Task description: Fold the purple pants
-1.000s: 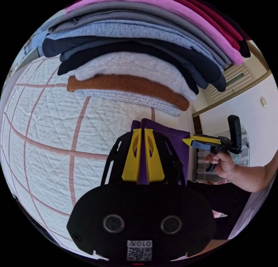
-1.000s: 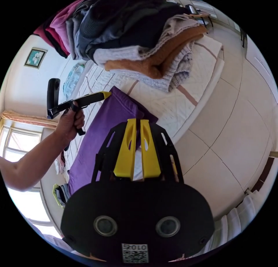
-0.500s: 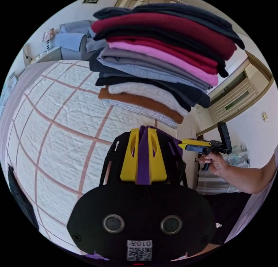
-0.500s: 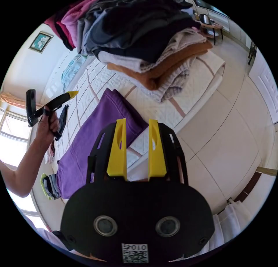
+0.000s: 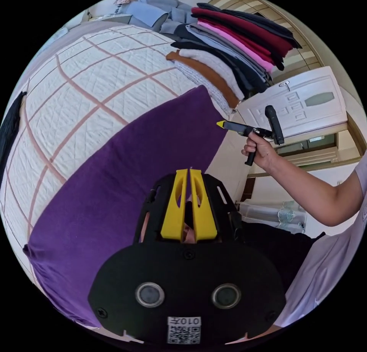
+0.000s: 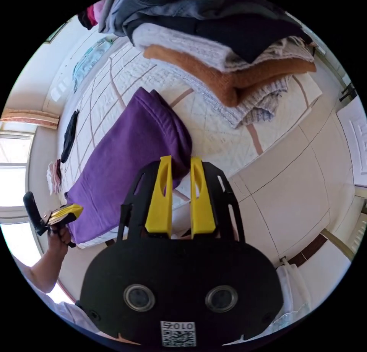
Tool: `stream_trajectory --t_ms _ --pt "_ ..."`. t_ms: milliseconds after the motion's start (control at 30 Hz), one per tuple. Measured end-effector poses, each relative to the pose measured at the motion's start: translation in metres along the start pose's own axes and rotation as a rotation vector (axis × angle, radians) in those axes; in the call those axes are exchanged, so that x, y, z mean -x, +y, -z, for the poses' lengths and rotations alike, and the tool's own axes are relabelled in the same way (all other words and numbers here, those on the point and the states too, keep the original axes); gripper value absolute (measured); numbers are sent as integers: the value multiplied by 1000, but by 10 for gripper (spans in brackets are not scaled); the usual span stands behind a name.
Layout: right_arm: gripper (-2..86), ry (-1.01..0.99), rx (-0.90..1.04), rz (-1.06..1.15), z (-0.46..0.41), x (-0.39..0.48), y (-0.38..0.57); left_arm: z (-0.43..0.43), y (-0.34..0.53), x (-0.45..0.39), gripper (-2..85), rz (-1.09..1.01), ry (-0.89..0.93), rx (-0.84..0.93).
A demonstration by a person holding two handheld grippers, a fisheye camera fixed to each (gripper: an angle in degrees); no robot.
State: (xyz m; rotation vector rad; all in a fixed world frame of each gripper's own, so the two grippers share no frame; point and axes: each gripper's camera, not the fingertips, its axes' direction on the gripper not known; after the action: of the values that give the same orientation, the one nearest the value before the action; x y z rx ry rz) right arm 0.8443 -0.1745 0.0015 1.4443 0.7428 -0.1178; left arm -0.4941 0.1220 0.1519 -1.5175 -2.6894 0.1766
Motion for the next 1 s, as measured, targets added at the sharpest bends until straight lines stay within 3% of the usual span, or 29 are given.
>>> stream_trajectory --t_ms 200,367,500,600,700,1000 --pt "60 1 -90 281 56 105 13 36 48 49 0 93 2 -122" --pt "61 -182 -104 680 83 277 58 101 125 104 -1 248 -45 -319" --pt "67 -294 -65 913 53 393 106 143 223 171 -1 422 -7 -409" --pt "70 -200 48 1091 -21 466 150 159 304 214 -1 590 -100 -444" --pt "72 32 291 1165 -110 504 182 161 367 247 -1 682 -152 -395" --pt "73 81 265 1305 -73 557 196 134 422 269 15 620 -46 -395"
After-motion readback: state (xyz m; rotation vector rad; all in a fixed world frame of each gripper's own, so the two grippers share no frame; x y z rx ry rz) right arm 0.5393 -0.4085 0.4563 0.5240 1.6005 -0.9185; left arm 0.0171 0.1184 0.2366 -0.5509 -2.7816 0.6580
